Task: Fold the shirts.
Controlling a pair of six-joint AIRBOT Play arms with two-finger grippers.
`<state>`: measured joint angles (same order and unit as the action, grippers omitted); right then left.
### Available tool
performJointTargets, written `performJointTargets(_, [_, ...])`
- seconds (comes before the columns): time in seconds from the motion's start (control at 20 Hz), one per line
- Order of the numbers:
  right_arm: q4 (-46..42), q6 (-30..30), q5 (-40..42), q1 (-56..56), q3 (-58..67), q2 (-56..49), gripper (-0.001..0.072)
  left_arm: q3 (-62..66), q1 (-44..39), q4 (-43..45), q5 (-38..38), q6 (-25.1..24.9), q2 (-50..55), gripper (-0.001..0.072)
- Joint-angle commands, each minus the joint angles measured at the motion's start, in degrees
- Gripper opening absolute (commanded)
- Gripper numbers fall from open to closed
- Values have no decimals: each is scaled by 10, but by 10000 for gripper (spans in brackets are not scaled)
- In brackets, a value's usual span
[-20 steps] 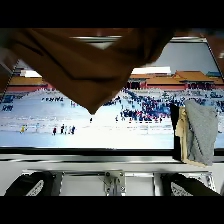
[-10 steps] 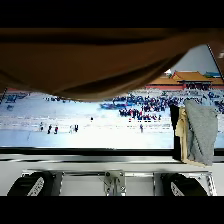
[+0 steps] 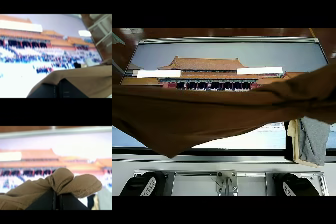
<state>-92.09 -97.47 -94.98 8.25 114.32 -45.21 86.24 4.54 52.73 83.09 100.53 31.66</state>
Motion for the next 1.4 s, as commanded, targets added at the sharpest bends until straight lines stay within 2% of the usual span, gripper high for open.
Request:
performJointTargets(0.0, [2, 2, -113, 0, -15, -27, 64, -116, 0, -2, 49, 27, -30, 38])
performJointTargets(0.15, [14, 1, -111, 0, -78, -57, 64, -251, 0, -3, 17, 29, -56, 37])
performJointTargets(0.3, [9, 21, -60, 0, -179, -115, 64, -350, 0, -17, -97, 25, -40, 37])
performJointTargets(0.35, [12, 22, -17, 1, -212, -140, 65, -374, 0, -27, -126, 9, -22, 37])
performJointTargets(0.5, [21, 19, 190, 1, -263, -250, 65, -405, 0, -45, -202, -57, 87, 38])
performJointTargets(0.6, [37, 16, 334, 1, -263, -338, 65, -404, 1, -81, -259, -110, 183, 38])
performJointTargets(0.7, [83, 15, 463, 0, -263, -413, 65, -404, 1, -165, -316, -182, 280, 38])
performJointTargets(0.8, [147, 11, 556, 0, -263, -468, 66, -396, 1, -273, -357, -288, 363, 38])
performJointTargets(0.9, [208, 4, 598, 0, -263, -508, 75, -376, 1, -349, -366, -395, 429, 39])
performJointTargets(0.95, [237, 4, 605, 1, -263, -525, 164, -366, 1, -359, -366, -421, 454, 39])
performJointTargets(1.0, [256, 5, 603, 1, -263, -539, 428, -359, 0, -359, -365, -422, 476, 39])
performJointTargets(1.05, [271, 10, 595, 0, -263, -547, 622, -356, 0, -359, -359, -422, 492, 72])
performJointTargets(1.1, [272, 16, 589, 1, -263, -549, 628, -355, 2, -358, -344, -422, 502, 216])
performJointTargets(1.15, [273, 24, 589, 0, -263, -546, 629, -352, 6, -358, -324, -422, 508, 470])
performJointTargets(1.2, [270, 30, 587, -2, -263, -538, 628, -349, 16, -357, -299, -422, 508, 627])
performJointTargets(1.3, [269, 62, 566, -14, -263, -508, 628, -326, 57, -341, -222, -412, 507, 633])
performJointTargets(1.35, [266, 79, 542, -22, -263, -489, 629, -311, 82, -326, -181, -387, 506, 631])
